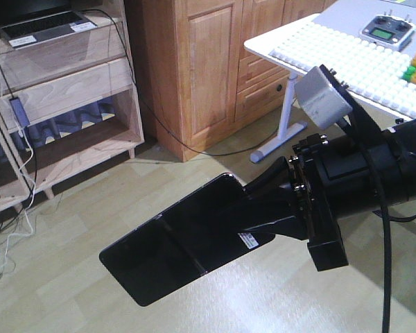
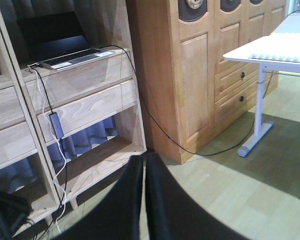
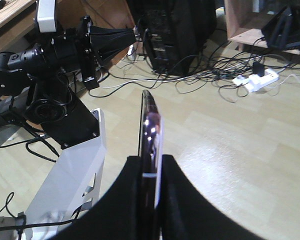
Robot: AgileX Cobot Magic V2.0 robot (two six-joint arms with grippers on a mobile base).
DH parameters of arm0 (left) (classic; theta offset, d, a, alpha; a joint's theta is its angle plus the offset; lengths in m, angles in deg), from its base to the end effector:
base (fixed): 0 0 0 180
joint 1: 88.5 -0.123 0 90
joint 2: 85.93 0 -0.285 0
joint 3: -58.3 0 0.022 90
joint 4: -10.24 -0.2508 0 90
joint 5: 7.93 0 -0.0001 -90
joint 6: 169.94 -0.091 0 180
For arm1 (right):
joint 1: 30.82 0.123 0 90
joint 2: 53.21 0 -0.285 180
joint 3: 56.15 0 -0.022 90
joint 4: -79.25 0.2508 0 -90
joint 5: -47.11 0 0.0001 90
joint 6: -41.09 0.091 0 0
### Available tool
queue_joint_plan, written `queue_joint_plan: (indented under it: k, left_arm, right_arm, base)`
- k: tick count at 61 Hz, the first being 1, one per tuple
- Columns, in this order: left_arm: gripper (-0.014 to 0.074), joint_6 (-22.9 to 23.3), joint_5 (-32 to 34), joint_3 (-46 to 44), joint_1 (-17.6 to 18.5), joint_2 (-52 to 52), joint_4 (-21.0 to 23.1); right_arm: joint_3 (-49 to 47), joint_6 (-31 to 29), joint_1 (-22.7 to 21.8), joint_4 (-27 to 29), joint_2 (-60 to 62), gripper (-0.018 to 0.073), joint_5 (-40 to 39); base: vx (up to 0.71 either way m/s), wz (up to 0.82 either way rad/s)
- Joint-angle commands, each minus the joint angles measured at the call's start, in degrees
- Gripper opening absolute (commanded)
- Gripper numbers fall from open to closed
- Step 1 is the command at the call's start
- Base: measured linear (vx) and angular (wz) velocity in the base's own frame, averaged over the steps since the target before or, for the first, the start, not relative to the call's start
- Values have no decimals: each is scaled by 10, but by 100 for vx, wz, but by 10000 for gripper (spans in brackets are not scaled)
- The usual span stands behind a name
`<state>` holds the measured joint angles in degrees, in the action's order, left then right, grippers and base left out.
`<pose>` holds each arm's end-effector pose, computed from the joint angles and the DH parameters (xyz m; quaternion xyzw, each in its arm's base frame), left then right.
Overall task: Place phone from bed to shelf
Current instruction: 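Hold the phone in the right gripper while driving to the wooden shelf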
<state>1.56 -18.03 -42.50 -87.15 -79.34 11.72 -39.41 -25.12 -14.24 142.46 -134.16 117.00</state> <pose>0.0559 -0.0017 0.1866 0.0558 0.7404 0.0316 0.6691 0.2010 0.1395 0.3503 -0.4654 0.7184 0.4231 0.2971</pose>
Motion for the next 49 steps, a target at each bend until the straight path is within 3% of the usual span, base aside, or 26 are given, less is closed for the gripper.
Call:
queue_joint_plan:
  k: [1, 49]
  left_arm:
    - [1, 3, 41, -13, -1, -2, 5]
    - [1, 3, 41, -13, -1, -2, 5]
  right_arm:
    - [-16, -2, -2, 49, 16, -2, 38]
    - [-16, -2, -2, 49, 16, -2, 38]
  base:
    - [40, 5]
    - [44, 10]
